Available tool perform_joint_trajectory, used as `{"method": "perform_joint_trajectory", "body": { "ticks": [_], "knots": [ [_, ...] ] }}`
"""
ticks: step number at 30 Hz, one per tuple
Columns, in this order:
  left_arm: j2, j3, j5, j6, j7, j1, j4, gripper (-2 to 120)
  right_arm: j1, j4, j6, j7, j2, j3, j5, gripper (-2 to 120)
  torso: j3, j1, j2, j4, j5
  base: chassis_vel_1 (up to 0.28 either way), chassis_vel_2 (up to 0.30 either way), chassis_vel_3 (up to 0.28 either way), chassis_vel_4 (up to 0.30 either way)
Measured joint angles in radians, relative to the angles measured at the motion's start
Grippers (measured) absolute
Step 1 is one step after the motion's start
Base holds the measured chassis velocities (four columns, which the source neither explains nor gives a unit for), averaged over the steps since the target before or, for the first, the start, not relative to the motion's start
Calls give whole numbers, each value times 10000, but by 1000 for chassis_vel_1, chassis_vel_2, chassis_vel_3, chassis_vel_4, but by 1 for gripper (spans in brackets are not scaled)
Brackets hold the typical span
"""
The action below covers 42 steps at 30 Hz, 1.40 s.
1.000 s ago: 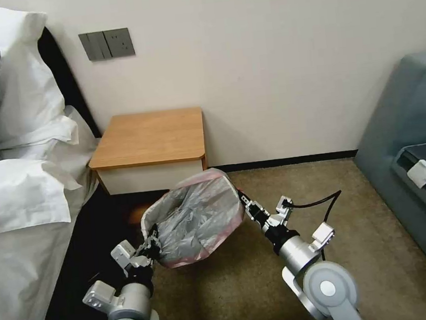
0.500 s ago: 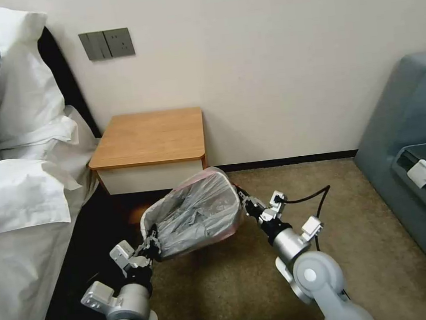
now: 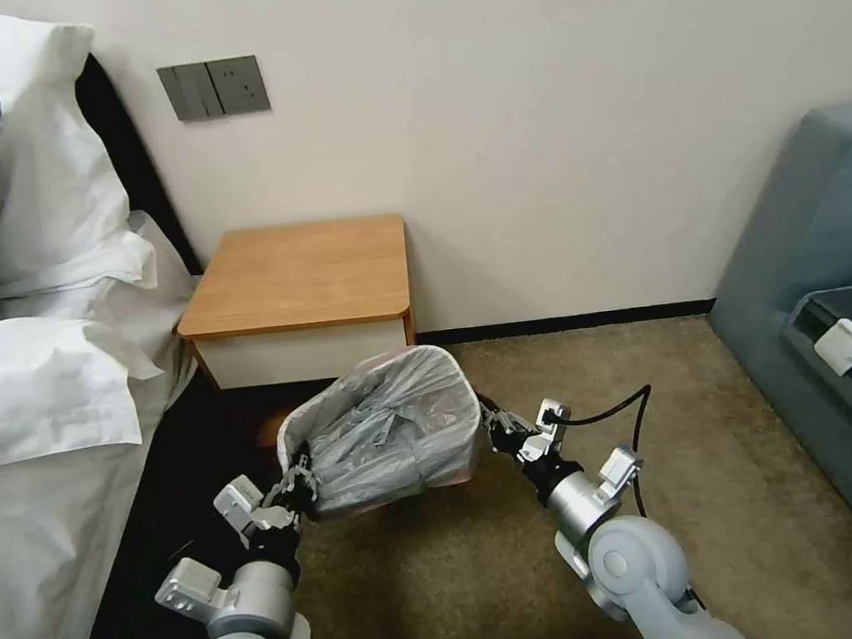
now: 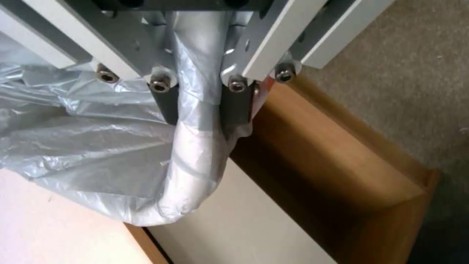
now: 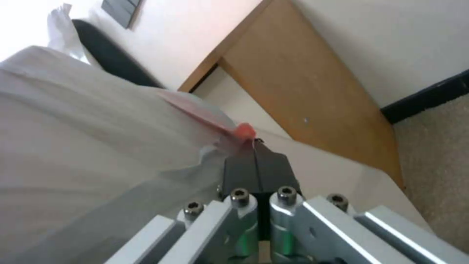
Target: Pick up the garbage bag from the table and place it over the trash can.
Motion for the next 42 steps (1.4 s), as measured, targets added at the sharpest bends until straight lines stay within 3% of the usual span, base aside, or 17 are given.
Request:
{"method": "perform_joint_trajectory", "body": {
  "ticks": [29, 32, 40, 42],
  "knots": [
    [31, -109, -263, -11, 50, -59, 18, 5, 142, -525, 194, 85, 64, 54, -657, 0, 0, 0, 0, -1, 0, 0, 0, 0, 0],
    [40, -174, -225, -14, 71, -83, 52, 5, -25, -369, 174, 87, 17, 86, -619, 7, 0, 0, 0, 0, 0, 0, 0, 0, 0],
    [120, -468, -39, -30, 166, -196, 192, 5, -800, 560, 178, -193, -641, 401, 98, 41, 0, 0, 0, -1, 0, 0, 0, 0, 0],
    [121, -482, -13, -23, 166, -196, 192, 5, -851, 613, 218, -193, -717, 471, 164, 43, 0, 0, 0, -1, 2, 0, 0, 0, 0]
  ]
}}
